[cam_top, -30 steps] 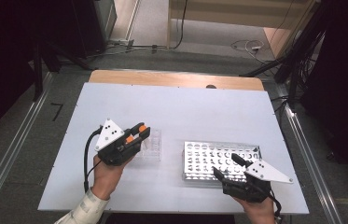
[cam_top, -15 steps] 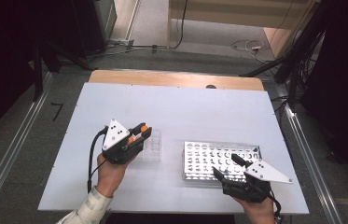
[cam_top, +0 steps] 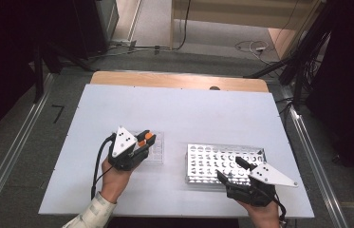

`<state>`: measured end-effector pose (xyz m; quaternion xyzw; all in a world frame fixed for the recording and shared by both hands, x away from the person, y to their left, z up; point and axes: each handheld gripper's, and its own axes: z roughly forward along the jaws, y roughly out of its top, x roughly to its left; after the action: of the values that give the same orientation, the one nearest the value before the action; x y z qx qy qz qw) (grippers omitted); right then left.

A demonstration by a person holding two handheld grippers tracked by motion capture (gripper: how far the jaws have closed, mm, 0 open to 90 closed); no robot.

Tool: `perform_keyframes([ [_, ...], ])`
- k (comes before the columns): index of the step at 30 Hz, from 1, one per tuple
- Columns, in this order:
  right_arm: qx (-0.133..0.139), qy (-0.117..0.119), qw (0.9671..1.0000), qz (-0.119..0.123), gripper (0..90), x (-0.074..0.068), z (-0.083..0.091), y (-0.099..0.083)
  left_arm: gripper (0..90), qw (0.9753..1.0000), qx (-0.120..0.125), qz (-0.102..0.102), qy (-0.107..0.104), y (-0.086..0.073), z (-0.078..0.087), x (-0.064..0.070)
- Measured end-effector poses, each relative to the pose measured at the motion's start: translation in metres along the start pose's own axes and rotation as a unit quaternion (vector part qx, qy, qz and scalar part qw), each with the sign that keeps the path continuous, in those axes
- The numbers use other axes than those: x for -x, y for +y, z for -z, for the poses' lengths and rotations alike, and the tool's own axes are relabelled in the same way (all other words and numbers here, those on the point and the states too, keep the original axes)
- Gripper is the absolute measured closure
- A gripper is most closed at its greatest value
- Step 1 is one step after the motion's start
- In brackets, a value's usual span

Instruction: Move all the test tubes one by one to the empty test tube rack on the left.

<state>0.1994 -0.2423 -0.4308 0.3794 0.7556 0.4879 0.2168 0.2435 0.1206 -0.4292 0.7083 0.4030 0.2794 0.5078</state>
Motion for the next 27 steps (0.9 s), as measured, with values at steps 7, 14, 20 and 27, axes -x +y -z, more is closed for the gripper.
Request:
perform_keyframes([
  [7,0.001,0.001,1.0,-0.001,20.0,0.001,0.0,0.0,63.1,1.0,0.002,0.005,-0.002,0.0,0.001,0.0],
  [14,-0.001,-0.001,1.0,0.0,20.1,0.002,-0.001,-0.001,61.4,0.9998,0.008,0.016,-0.011,0.002,0.005,-0.001],
  [20,-0.002,-0.001,1.0,-0.002,20.0,0.002,-0.002,-0.001,60.1,0.9995,0.012,0.025,-0.015,0.003,0.008,-0.002],
  [27,-0.004,-0.004,1.0,-0.003,20.0,0.003,-0.002,-0.002,53.6,0.9994,0.01,0.028,-0.019,0.003,0.01,-0.001],
])
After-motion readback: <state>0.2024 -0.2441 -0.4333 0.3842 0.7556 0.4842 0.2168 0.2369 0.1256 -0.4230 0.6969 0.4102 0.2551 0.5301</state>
